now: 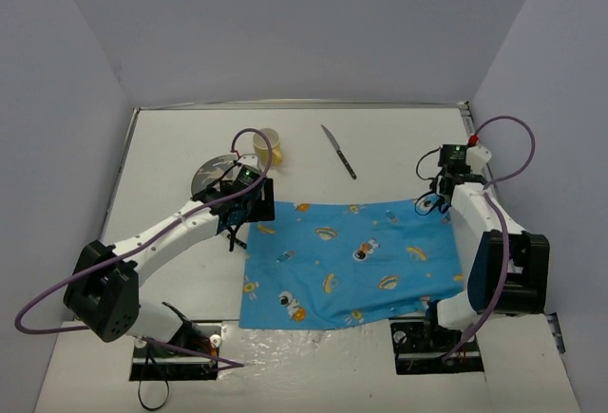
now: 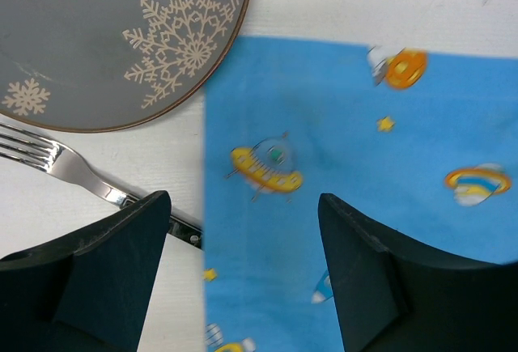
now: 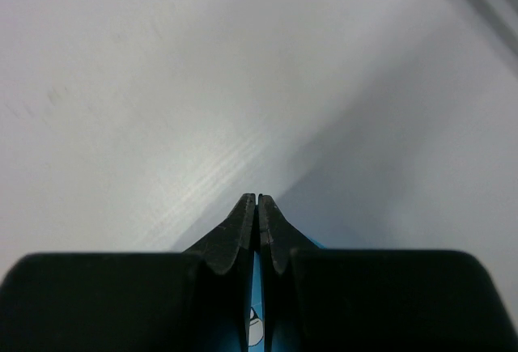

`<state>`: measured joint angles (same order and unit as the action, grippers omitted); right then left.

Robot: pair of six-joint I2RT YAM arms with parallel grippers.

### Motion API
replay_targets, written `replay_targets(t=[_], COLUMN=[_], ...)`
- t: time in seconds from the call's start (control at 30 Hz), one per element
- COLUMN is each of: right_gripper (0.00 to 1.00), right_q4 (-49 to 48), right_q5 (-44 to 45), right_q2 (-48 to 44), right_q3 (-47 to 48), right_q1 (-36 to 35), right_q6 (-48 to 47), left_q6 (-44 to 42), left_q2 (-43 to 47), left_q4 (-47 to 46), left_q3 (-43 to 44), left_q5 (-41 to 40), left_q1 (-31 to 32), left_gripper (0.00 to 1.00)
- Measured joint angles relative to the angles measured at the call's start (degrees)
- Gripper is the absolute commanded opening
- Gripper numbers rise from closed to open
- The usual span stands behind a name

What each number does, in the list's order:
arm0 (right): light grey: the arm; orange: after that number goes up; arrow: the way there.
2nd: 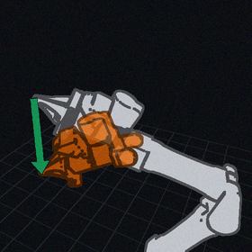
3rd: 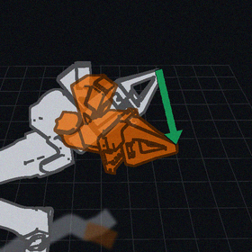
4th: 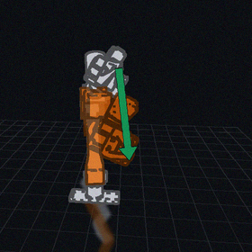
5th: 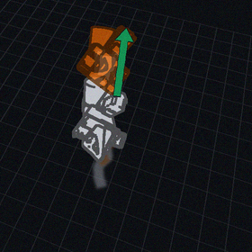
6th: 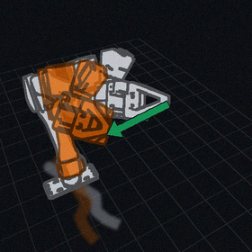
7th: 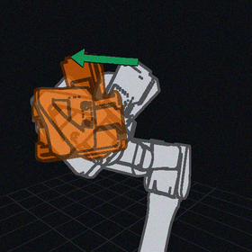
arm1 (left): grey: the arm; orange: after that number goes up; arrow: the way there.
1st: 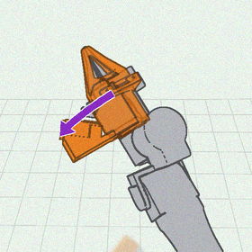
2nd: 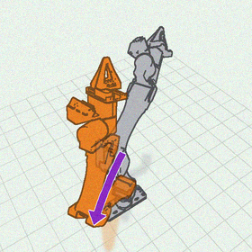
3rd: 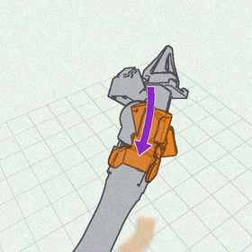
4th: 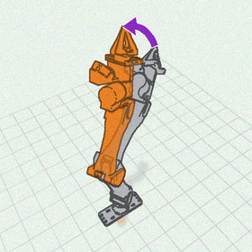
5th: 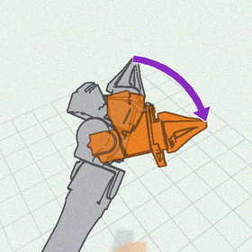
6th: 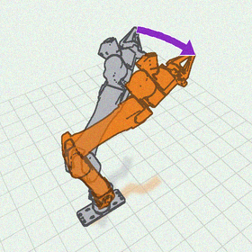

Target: Set the dinner table for one person

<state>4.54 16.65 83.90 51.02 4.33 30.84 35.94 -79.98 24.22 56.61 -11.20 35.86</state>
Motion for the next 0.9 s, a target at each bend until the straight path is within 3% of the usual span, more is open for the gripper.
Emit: replay_targets(t=[0.2, 0.53, 0.73, 0.9], right_gripper=[0.0, 0.0, 0.24, 0.6], right_q4=[-0.5, -2.4, -3.5, -3.7], right_q5=[2.5, 3.7, 3.5, 1.6], right_q2=[1.7, 14.2, 21.1, 22.6], right_q3=[8.2, 14.1, 16.8, 18.9], right_q1=[4.5, 5.8, 6.1, 6.6], right_q6=[-3.5, -9.8, -11.7, -12.4], left_q6=[0.0, 0.9, 1.7, 1.9], left_q2=[-2.2, -12.6, -13.2, -13.2], left_q4=[0.6, -2.2, -4.1, -6.3], left_q3=[4.1, 7.4, 7.2, 6.3], left_q5=[0.5, 5.3, 6.8, 7.2], left_q1=[0.0, 0.0, 0.1, 0.6], left_gripper=[0.7, 0.67, 0.67, 0.66])
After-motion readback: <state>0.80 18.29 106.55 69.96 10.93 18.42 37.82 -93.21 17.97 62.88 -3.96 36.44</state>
